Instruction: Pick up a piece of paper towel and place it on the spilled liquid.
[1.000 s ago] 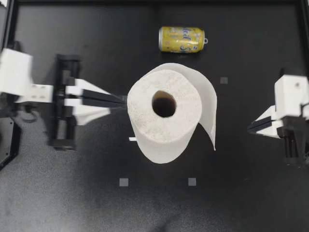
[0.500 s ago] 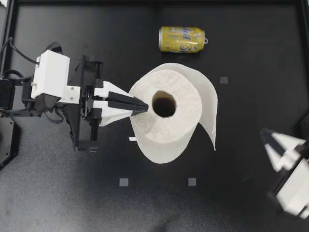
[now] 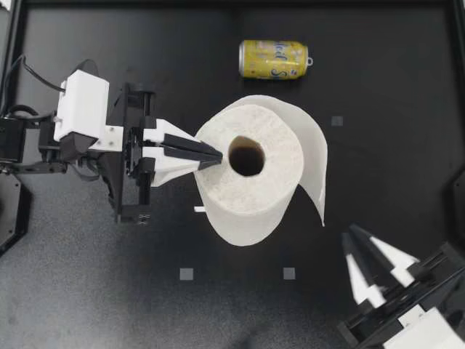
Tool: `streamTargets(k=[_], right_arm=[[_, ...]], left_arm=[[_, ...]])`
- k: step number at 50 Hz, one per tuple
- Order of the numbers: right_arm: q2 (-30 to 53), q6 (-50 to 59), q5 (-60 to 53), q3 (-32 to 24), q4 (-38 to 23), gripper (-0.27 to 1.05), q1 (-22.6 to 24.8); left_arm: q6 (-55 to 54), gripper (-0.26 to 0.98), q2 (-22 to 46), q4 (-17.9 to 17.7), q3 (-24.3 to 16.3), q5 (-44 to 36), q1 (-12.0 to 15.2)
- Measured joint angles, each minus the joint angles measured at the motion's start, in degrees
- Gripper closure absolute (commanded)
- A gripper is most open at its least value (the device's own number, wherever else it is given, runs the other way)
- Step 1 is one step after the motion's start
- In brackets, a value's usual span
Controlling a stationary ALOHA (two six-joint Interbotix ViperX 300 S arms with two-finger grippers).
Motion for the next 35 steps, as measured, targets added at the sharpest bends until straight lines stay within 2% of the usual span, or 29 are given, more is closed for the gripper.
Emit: streamTargets(k=[2, 5, 15, 35], right_arm=[[0.4, 2.5, 0.0, 0.1, 0.0, 0.04, -0.1], [1.0, 6.1, 0.0, 0.1, 0.0, -0.05, -0.2], [3.8, 12.5, 0.0, 0.2, 0.0, -0.02, -2.4], [5.4, 12.9, -0.4, 0.5, 0.0, -0.02, -8.7]], left_arm=[[0.0, 0.64, 0.0, -0.2, 0.0, -0.1, 0.0], [0.0, 0.64, 0.1, -0.4, 0.0, -0.1, 0.0], [0.0, 0.64, 0.2, -1.0, 0.0, -0.1, 0.0], [0.0, 0.64, 0.4, -1.0, 0.1, -0.1, 0.0]])
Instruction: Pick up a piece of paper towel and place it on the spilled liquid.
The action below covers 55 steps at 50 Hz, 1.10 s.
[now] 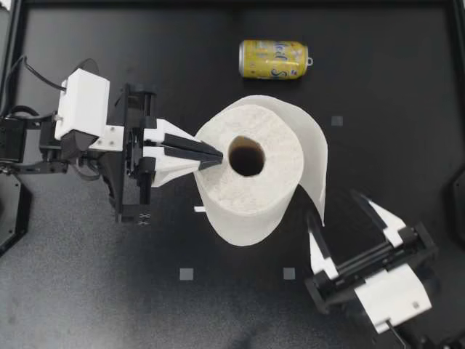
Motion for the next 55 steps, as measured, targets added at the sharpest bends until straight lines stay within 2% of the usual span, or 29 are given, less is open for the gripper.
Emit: streamTargets(k=[15, 20, 25, 34, 39, 42, 55], right_arm=[[0.0, 0.0, -1.8, 1.9, -0.2, -0.01, -4.7], [0.0, 0.2, -2.8, 2.4, -0.7, 0.04, -6.3], [0.0, 0.2, -3.0, 2.5, -1.8, 0.21, -6.7], [-0.4, 0.0, -3.3, 2.6, -2.6, 0.7, -6.7], [-0.4, 0.0, -3.3, 2.8, -2.7, 0.89, -6.7], [-0.4, 0.0, -3.7, 2.8, -2.7, 0.93, -6.7], [-0.7, 0.2, -4.3, 4.0, -2.3, 0.93, -6.6]], left_arm=[[0.0, 0.64, 0.4, 0.0, -0.2, -0.1, 0.0], [0.0, 0.64, 0.4, 0.0, -0.2, -0.1, 0.0], [0.0, 0.64, 0.4, 0.0, -0.2, -0.1, 0.0], [0.0, 0.64, 0.6, -0.1, -0.2, -0.1, 0.0], [0.0, 0.64, 0.6, -0.2, 0.4, -0.2, 0.0], [0.0, 0.64, 0.6, -0.5, 0.5, -0.2, 0.0], [0.0, 0.64, 0.4, -1.3, 1.3, -0.2, 0.0]])
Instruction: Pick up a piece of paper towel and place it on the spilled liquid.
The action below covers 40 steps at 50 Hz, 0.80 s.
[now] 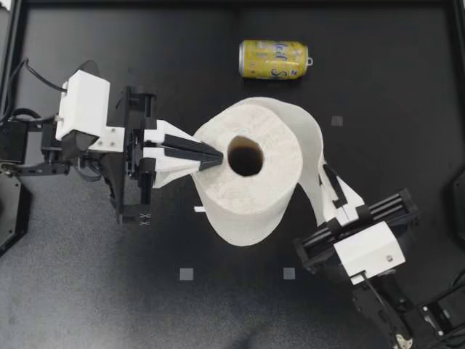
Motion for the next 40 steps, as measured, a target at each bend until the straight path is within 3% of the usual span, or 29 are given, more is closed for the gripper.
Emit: streamTargets(k=[8, 16, 40], right_arm=[[-1.4, 0.2, 0.0, 1.1, 0.7, 0.93, 1.0], [-1.7, 2.1, 0.1, 2.5, 3.3, 0.93, 1.4], [-5.2, 9.5, 1.9, 13.4, 18.9, 0.93, 5.6]], left_arm=[[-0.2, 0.64, -0.2, -0.3, -1.0, 5.6, 0.5], [-0.3, 0.64, -0.4, -0.4, -1.1, 5.9, 0.5], [-0.3, 0.64, -0.4, -1.1, -1.0, 5.7, 0.9]])
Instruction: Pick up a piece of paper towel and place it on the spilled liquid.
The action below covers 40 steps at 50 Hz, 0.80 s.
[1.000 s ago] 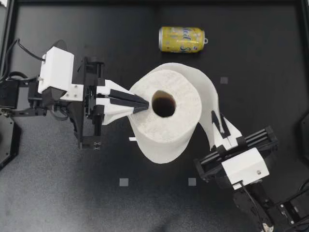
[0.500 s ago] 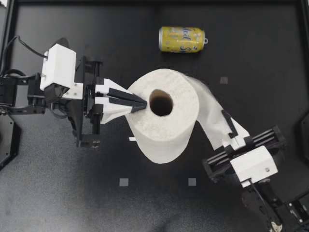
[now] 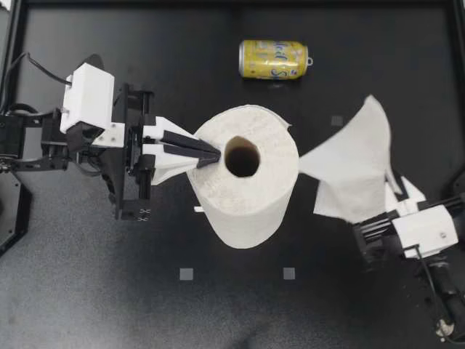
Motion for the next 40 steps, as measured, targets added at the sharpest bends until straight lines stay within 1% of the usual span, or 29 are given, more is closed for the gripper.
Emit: streamTargets(k=[5, 11, 17, 24, 27, 35, 40], right_arm=[[-1.0, -1.4, 2.3, 1.9, 4.2, 0.93, 1.2], [-2.5, -5.7, 6.3, 4.5, 10.5, 0.93, 2.5], [-4.5, -9.7, 8.6, 6.7, 13.3, 0.93, 2.5], [-7.5, -13.5, 13.0, 9.0, 17.2, 0.93, 2.6], [-8.5, -16.1, 14.7, 9.3, 17.9, 0.93, 2.6], [-11.0, -27.8, 19.0, 9.7, 18.1, 0.93, 2.6], [-12.3, -28.3, 19.7, 10.2, 18.0, 0.93, 2.6]], left_arm=[[0.0, 0.64, 0.0, -0.4, 0.1, -0.4, 0.0], [0.0, 0.64, 0.0, -0.4, 0.4, -1.1, 0.0], [0.0, 0.64, 0.0, -0.5, 0.5, -1.3, 0.1], [0.0, 0.64, 0.0, -1.4, 0.7, -1.4, 0.1], [0.0, 0.64, 0.0, -1.6, 0.8, -1.6, 0.1], [0.1, 0.64, 0.0, -1.8, 0.9, -2.2, 0.1], [0.0, 0.64, 0.0, -1.9, 1.2, -3.1, 0.2]])
